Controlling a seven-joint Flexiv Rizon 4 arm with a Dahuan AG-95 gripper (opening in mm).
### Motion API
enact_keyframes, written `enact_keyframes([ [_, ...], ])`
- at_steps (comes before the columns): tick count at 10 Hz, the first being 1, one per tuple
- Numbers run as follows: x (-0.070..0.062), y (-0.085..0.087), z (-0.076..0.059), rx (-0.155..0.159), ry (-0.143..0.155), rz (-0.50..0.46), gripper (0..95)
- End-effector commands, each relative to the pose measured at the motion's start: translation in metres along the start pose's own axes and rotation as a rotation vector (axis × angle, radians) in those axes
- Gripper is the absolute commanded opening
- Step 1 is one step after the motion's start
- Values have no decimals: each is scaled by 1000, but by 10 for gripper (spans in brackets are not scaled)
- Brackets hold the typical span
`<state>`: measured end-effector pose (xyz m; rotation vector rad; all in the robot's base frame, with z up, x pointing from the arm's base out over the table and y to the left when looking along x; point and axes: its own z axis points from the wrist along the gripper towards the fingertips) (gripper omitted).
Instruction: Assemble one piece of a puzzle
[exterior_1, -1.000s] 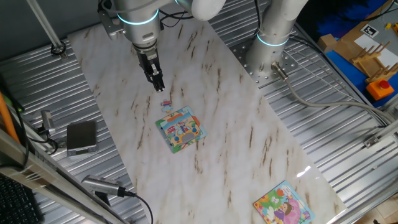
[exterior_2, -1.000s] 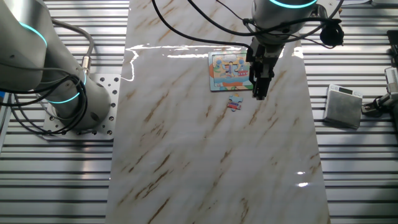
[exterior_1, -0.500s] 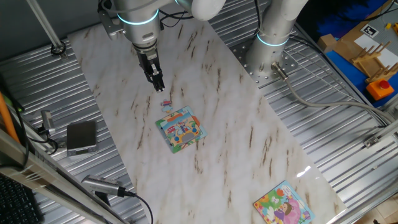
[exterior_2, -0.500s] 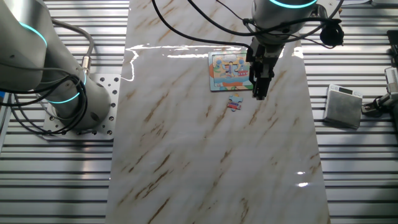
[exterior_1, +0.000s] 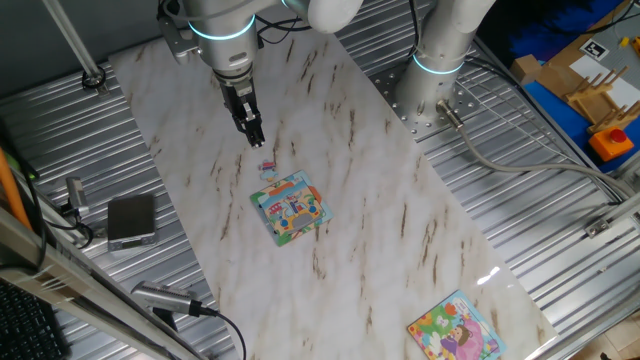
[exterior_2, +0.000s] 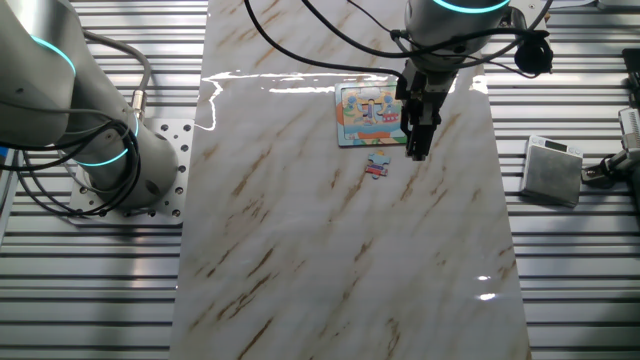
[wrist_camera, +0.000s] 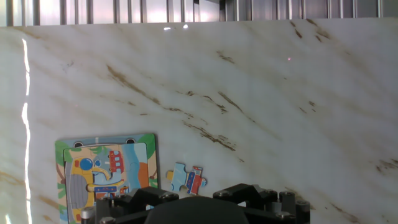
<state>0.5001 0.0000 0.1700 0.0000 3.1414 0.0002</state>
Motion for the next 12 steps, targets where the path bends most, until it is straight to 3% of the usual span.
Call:
enact_keyframes([
  [1,0,0,0,0,0,0,950],
  [2,1,0,0,-162,-120,-402,0],
  [12,1,0,0,-138,-83,-308,0],
])
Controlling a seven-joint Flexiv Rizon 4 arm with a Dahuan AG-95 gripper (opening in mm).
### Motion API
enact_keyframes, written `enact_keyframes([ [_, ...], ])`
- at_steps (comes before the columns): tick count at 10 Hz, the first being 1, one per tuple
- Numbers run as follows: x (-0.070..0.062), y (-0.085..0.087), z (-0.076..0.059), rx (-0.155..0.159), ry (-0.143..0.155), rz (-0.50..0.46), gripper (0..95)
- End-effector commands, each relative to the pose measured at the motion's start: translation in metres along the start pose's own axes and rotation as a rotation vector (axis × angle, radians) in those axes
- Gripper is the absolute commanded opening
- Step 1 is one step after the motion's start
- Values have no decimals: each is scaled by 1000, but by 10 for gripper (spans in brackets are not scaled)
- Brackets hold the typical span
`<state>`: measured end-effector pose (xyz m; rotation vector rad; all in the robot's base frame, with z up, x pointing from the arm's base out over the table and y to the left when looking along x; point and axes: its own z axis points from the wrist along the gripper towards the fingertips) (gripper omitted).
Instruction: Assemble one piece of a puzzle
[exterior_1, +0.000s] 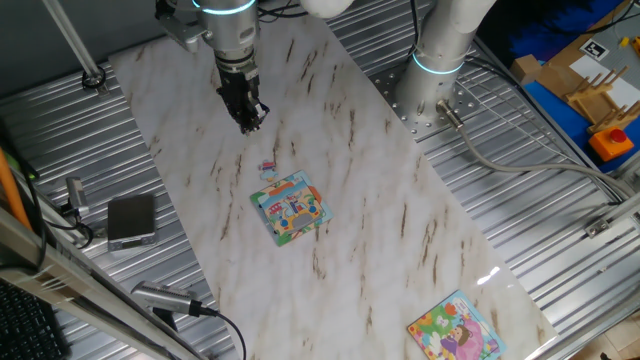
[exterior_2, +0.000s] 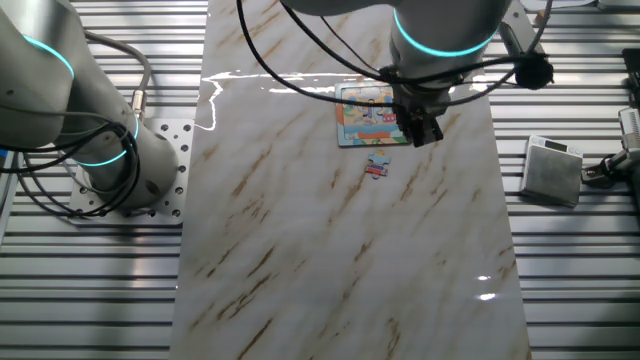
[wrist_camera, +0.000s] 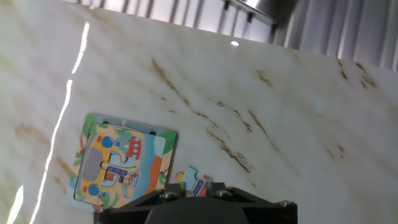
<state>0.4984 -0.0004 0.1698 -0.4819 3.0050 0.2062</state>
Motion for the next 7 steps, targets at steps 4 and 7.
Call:
enact_keyframes([
  [4,-1,0,0,-12,67,43,0],
  [7,-2,-3,7,-7,93,47,0],
])
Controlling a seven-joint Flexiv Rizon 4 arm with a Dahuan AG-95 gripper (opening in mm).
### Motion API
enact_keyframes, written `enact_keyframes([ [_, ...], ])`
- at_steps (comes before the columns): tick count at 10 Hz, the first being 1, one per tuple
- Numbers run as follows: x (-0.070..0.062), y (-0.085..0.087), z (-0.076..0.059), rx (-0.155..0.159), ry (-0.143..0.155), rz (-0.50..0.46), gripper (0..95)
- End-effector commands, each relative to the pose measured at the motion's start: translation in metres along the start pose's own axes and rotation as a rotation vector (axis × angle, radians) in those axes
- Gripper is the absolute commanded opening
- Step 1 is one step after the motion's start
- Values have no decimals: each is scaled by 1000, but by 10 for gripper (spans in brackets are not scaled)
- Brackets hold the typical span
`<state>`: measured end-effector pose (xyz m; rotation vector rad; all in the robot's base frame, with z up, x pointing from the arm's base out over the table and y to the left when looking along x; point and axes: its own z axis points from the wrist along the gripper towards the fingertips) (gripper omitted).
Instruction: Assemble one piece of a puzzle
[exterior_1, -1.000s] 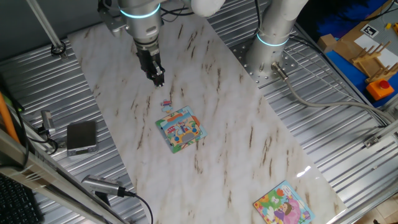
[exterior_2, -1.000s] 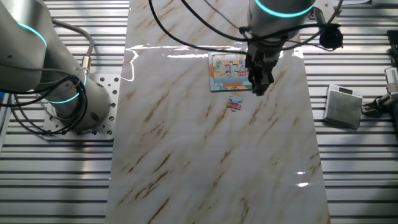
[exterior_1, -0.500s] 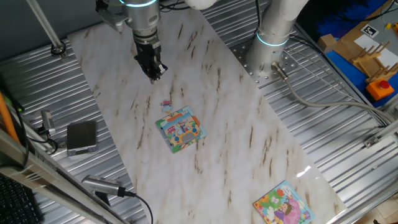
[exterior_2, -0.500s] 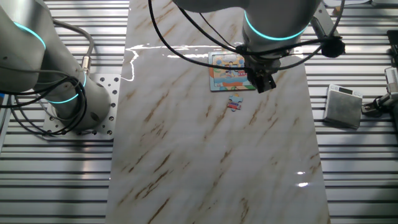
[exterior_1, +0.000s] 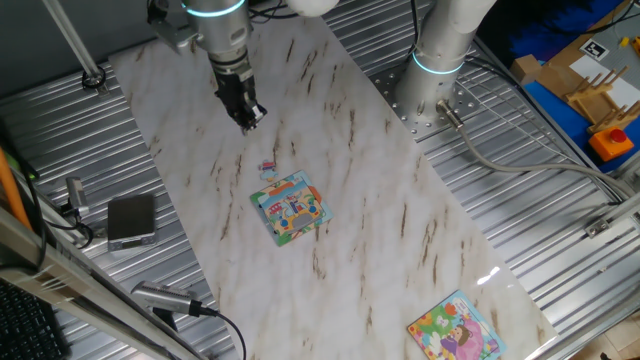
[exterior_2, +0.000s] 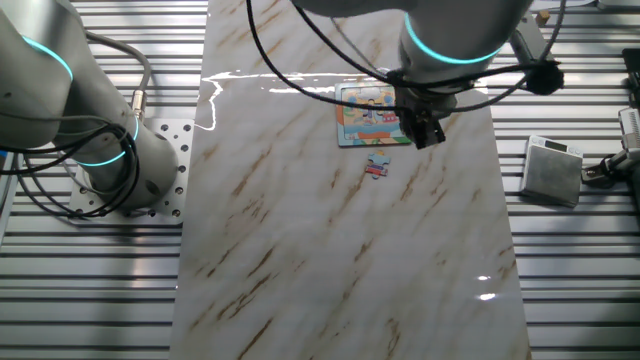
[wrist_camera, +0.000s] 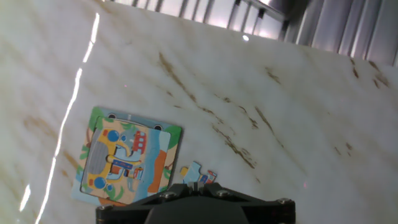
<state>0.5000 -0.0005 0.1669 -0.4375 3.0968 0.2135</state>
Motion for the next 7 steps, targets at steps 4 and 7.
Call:
enact_keyframes([
  [4,-15,-12,17,31,50,7,0],
  [7,-29,-20,26,32,86,23,0],
])
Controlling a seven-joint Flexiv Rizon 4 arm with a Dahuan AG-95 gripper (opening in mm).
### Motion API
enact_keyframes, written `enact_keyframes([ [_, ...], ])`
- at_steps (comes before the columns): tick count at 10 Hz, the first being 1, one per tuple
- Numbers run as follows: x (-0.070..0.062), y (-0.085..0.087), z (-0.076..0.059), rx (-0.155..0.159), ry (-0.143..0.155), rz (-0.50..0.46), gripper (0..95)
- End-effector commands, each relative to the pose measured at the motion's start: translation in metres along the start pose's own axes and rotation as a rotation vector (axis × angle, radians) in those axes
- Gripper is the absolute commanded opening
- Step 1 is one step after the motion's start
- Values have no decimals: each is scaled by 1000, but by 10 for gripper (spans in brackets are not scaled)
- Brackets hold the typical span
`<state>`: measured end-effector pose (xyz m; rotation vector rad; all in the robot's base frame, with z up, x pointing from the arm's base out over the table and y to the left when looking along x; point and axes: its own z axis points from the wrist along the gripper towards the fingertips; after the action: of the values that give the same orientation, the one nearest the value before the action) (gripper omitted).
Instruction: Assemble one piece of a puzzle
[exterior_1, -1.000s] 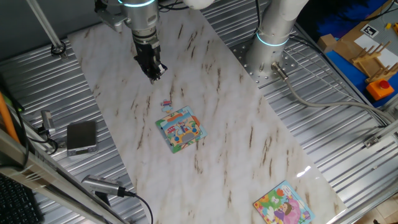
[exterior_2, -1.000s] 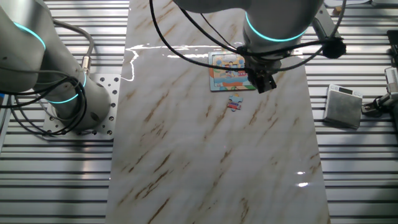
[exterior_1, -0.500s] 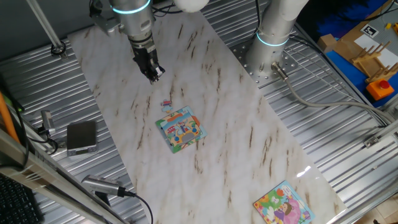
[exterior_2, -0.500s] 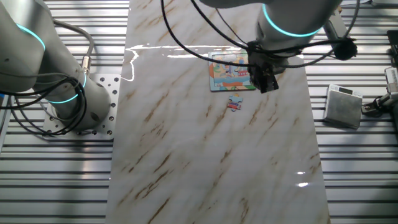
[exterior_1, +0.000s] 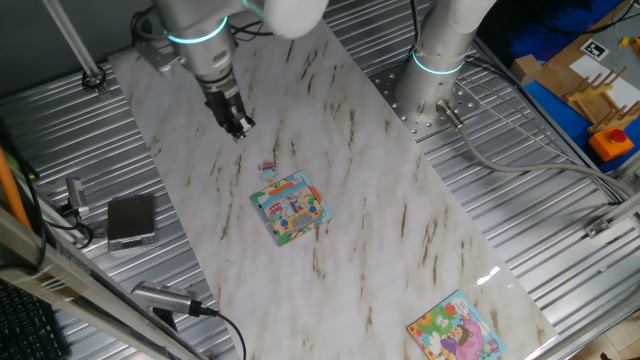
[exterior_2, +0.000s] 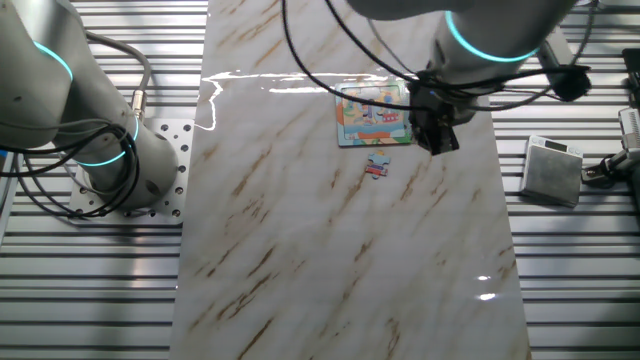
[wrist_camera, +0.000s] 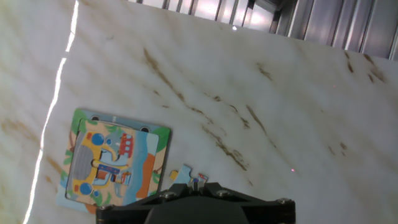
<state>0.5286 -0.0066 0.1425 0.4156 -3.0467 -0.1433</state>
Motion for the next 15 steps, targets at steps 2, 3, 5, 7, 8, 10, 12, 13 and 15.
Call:
enact_keyframes([
  [2,-9,-9,8,-5,23,23,0],
  [3,-11,-12,10,-7,26,29,0],
  [5,-12,-17,12,-6,30,31,0],
  [7,-12,-20,14,-6,31,30,0],
  [8,-12,-20,14,-5,31,27,0],
  [10,-11,-20,13,-2,31,33,0],
  [12,-11,-20,14,6,42,53,0],
  [13,-11,-20,14,2,41,70,0],
  [15,-11,-20,14,-2,55,77,0],
])
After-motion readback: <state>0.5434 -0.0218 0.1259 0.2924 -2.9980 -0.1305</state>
